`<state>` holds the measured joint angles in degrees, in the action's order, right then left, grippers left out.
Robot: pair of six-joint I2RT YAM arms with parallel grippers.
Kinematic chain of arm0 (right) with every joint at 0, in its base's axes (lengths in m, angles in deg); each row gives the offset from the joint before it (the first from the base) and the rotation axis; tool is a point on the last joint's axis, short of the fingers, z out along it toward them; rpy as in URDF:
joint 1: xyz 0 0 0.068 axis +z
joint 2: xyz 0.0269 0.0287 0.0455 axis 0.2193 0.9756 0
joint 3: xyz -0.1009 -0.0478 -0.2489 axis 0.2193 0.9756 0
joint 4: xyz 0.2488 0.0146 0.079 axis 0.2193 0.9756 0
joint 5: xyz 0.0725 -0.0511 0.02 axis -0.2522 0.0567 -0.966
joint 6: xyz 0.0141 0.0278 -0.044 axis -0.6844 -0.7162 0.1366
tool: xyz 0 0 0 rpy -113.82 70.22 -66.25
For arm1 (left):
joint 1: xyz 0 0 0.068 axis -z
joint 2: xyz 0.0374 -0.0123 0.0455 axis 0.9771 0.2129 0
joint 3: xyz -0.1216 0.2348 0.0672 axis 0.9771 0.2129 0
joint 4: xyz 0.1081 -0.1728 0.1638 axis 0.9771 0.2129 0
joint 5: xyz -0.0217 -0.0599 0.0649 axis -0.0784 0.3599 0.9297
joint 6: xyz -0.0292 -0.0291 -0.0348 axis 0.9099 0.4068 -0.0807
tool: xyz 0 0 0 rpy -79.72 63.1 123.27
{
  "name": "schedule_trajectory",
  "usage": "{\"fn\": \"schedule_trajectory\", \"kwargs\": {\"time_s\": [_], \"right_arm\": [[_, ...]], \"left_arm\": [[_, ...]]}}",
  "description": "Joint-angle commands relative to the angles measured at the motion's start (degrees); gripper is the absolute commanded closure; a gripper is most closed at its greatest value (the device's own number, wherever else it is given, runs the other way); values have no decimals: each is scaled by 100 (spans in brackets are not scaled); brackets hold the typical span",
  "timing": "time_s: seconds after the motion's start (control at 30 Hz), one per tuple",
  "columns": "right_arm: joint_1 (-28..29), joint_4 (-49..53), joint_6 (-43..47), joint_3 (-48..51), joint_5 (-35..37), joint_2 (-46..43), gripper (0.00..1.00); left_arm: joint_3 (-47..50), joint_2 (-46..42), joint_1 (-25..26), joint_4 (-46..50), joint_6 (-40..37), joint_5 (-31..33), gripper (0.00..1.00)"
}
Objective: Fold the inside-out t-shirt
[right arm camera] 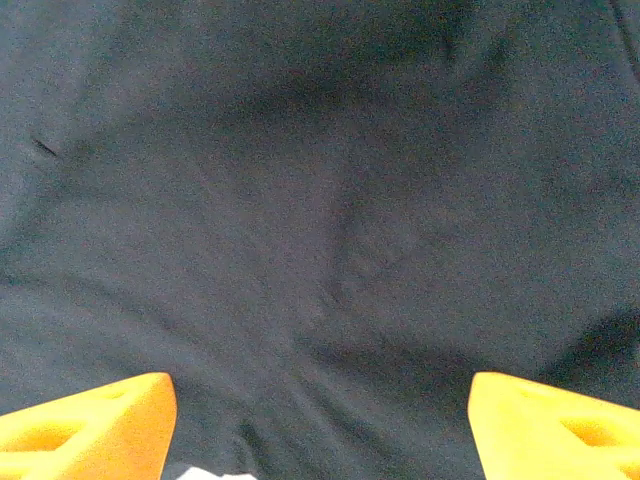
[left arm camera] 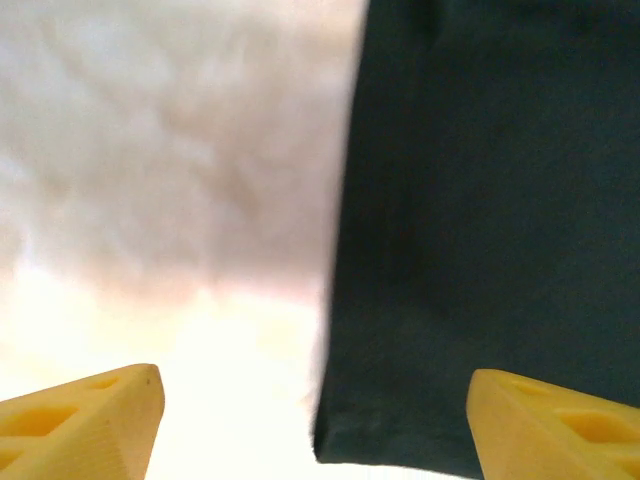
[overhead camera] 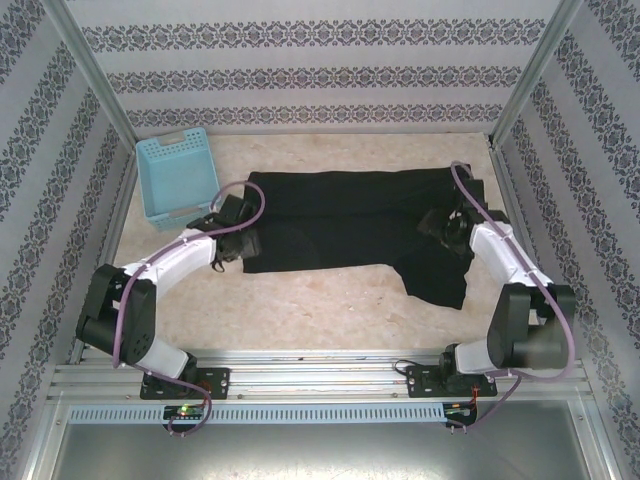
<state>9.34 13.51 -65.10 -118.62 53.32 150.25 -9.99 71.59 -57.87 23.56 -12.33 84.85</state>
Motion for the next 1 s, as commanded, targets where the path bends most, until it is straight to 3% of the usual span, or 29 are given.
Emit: {"fn": "schedule_trajectory", "kwargs": {"time_s": [0.0, 0.27, 0.67, 0.83, 0.97], "right_arm": [[86, 239, 5, 392, 336, -508, 22], [140, 491, -372, 1079, 753, -1007, 22], [165, 659, -1001, 1687, 952, -1343, 26], [627, 262, -1256, 1668, 638, -933, 28], [1179, -204, -1472, 1532, 355, -370, 30]], "left_arm": [[335, -112, 90, -516, 285, -169, 25], [680, 400, 223, -1381, 493, -814, 43], [420, 622, 199, -1392, 286, -553, 78], [341, 645, -16, -1410, 206, -618, 93], [256, 620, -119, -1390, 125, -637, 97]]}}
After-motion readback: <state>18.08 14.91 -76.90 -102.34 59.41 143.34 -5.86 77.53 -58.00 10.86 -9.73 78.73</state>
